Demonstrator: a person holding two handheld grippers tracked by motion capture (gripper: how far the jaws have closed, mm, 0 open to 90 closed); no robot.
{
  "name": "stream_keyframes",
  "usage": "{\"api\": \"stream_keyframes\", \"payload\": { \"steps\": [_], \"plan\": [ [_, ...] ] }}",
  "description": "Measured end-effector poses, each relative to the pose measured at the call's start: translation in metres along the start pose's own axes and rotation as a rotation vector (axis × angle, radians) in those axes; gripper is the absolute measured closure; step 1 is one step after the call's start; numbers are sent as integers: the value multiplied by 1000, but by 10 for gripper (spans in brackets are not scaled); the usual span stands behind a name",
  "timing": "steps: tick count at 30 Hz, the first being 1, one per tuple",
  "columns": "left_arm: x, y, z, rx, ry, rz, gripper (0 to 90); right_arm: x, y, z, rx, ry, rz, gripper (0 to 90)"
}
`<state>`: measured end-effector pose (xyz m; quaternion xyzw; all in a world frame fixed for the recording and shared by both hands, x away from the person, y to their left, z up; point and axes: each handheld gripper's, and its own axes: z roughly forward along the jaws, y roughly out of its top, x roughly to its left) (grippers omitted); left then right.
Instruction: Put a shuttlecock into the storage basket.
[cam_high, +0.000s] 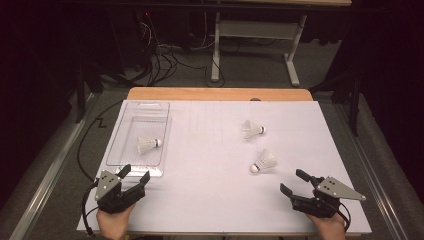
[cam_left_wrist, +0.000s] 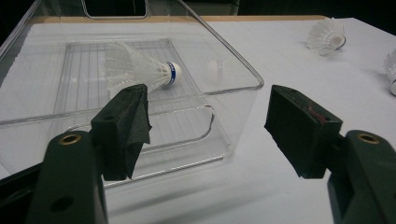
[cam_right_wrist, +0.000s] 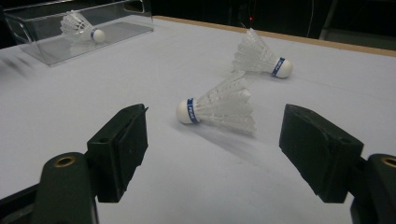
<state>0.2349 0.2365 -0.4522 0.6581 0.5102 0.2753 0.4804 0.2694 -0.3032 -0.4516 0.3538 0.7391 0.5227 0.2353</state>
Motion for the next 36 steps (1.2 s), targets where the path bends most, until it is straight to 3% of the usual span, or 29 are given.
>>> {"api": "stream_keyframes", "payload": {
  "steps": [15, 27, 36],
  "plan": [
    [1, 1, 0, -6, -18, -10, 305, -7, 17, 15, 43, 0, 19, 242],
    [0, 1, 1, -6, -30, -8, 300, -5, 45, 45, 256, 20, -15, 287],
    [-1, 2, 1, -5, -36, -5, 298, -5, 55, 63, 383, 41, -39, 312]
  ]
}}
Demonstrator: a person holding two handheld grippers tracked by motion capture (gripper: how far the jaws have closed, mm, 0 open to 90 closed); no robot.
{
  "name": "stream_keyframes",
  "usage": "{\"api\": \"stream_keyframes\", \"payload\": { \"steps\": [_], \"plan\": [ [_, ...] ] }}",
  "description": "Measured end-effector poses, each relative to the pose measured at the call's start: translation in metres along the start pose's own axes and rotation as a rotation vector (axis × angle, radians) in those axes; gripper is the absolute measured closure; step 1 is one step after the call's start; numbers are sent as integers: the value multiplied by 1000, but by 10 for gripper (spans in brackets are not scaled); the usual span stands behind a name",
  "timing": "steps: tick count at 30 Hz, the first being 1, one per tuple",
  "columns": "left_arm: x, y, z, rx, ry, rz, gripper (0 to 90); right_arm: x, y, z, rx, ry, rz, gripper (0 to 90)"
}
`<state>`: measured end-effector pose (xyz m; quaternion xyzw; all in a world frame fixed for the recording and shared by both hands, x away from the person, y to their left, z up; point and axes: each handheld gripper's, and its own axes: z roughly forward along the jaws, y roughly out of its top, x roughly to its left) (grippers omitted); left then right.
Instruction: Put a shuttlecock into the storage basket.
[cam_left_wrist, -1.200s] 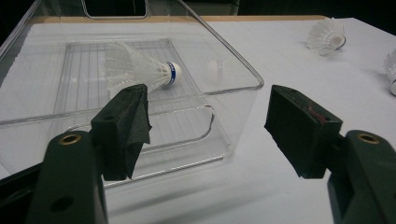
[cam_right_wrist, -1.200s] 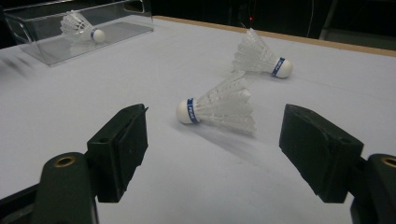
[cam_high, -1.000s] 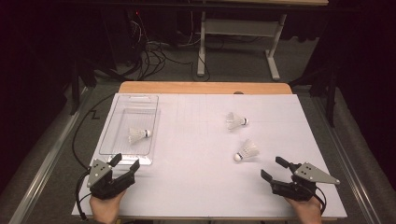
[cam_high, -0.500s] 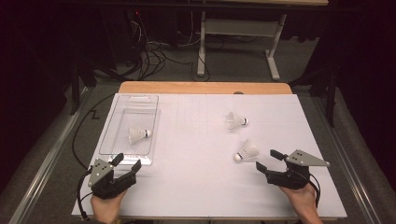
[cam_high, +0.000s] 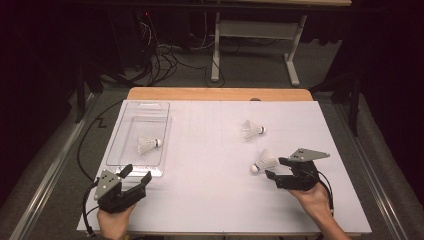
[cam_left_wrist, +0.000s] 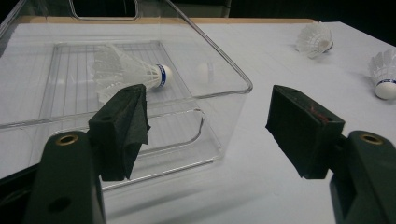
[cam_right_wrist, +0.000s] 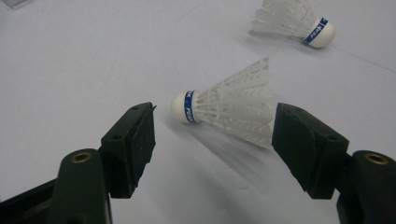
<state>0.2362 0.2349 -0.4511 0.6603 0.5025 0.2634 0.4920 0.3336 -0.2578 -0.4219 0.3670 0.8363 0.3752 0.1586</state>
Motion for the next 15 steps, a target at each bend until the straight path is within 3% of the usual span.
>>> {"api": "stream_keyframes", "payload": {
  "steps": [6, 10, 15],
  "plan": [
    [0, 0, 1, 1, -6, -1, 294, -7, 13, 8, 62, 9, -2, 326],
    [0, 0, 1, 1, -7, -1, 293, -8, 23, 10, 102, -20, -28, 326],
    [0, 0, 1, 4, -8, 2, 293, -13, 38, 15, 162, -25, -23, 330]
  ]
}}
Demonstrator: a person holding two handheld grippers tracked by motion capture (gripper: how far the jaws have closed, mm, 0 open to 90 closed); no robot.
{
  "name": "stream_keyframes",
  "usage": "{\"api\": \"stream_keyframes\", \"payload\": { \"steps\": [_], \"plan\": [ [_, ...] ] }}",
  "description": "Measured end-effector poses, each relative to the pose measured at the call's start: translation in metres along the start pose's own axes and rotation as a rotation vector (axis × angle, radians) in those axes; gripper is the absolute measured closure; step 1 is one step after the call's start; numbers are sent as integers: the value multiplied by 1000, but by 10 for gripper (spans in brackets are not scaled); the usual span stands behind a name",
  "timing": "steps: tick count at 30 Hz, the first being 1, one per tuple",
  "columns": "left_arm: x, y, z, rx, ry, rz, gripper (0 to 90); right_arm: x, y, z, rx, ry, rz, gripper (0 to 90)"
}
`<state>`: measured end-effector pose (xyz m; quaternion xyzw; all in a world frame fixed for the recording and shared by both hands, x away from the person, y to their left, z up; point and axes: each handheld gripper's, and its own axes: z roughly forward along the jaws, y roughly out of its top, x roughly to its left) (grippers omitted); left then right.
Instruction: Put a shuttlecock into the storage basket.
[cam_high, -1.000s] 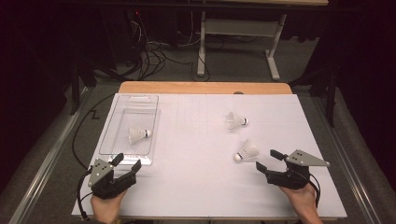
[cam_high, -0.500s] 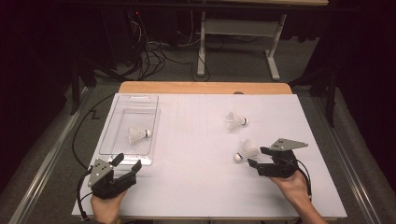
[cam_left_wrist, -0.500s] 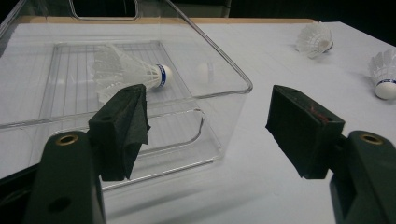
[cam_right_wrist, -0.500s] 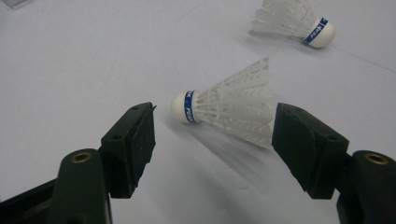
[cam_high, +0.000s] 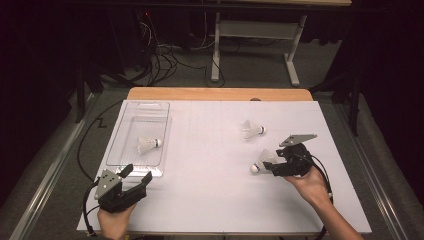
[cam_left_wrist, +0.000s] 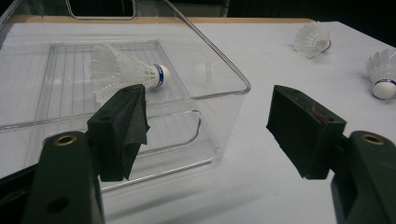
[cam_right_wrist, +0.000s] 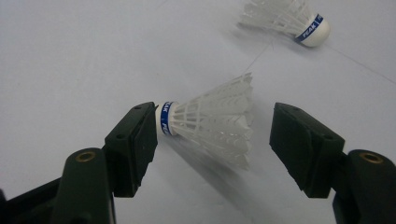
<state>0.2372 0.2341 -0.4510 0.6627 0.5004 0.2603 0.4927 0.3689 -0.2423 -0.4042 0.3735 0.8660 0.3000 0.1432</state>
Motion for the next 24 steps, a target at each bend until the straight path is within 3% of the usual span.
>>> {"api": "stream_keyframes", "payload": {
  "steps": [13, 19, 24],
  "plan": [
    [0, 0, 0, -2, -1, -3, 293, -13, 17, 25, 180, 64, 63, 455],
    [1, 0, 0, -1, -2, -4, 293, -15, 16, 31, 216, 102, 75, 587],
    [0, 0, 0, 1, -3, -4, 293, -18, 15, 27, 201, 128, 86, 704]
  ]
}}
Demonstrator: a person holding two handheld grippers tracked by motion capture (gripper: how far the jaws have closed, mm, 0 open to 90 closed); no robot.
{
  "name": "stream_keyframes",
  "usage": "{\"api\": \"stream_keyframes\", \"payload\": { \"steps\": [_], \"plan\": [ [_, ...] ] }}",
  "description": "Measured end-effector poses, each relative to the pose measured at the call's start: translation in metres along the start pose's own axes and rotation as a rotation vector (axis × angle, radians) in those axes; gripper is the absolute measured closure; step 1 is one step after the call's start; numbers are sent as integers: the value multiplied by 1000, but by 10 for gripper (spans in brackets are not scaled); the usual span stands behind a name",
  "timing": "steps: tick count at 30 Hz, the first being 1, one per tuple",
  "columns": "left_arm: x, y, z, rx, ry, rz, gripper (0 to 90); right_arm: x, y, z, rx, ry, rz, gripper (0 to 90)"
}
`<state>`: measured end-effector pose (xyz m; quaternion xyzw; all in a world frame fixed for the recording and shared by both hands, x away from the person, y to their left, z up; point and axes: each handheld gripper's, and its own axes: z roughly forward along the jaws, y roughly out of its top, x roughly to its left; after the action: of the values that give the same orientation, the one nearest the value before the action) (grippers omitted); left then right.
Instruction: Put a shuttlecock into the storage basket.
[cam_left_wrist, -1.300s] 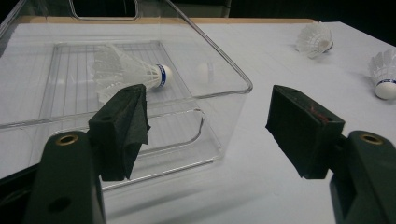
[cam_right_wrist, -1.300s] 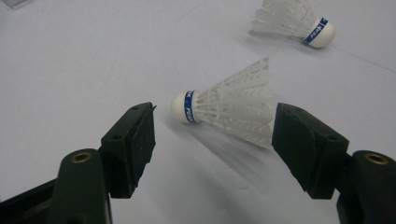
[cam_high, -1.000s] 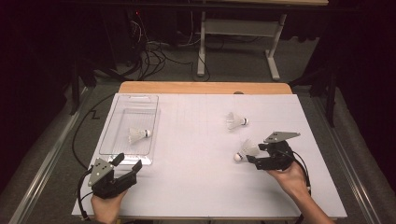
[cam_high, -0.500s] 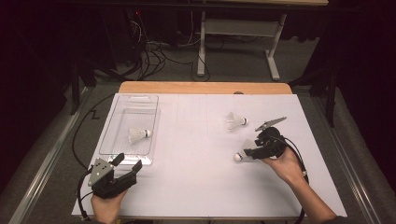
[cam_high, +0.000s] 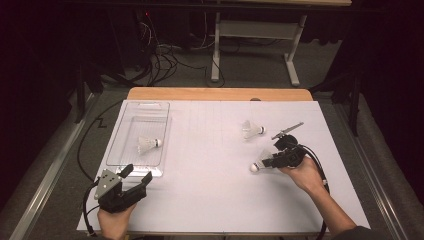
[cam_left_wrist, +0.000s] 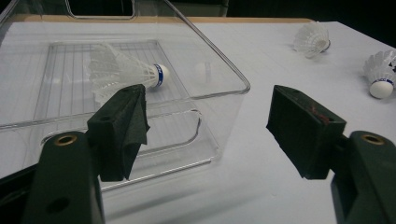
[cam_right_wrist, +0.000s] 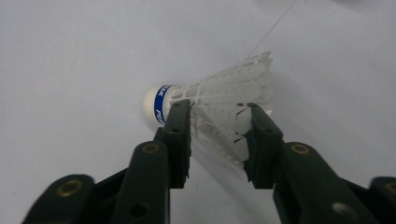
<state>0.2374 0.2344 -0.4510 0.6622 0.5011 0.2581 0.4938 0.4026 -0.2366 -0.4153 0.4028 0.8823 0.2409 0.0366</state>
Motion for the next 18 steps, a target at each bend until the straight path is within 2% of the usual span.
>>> {"api": "stream_keyframes", "payload": {
  "steps": [9, 18],
  "plan": [
    [0, 0, 1, 7, -1, -3, 293, 1, -3, -5, -4, 46, -20, 885],
    [1, 0, 1, 14, 1, -5, 294, 8, -2, -10, -20, 75, -52, 900]
  ]
}}
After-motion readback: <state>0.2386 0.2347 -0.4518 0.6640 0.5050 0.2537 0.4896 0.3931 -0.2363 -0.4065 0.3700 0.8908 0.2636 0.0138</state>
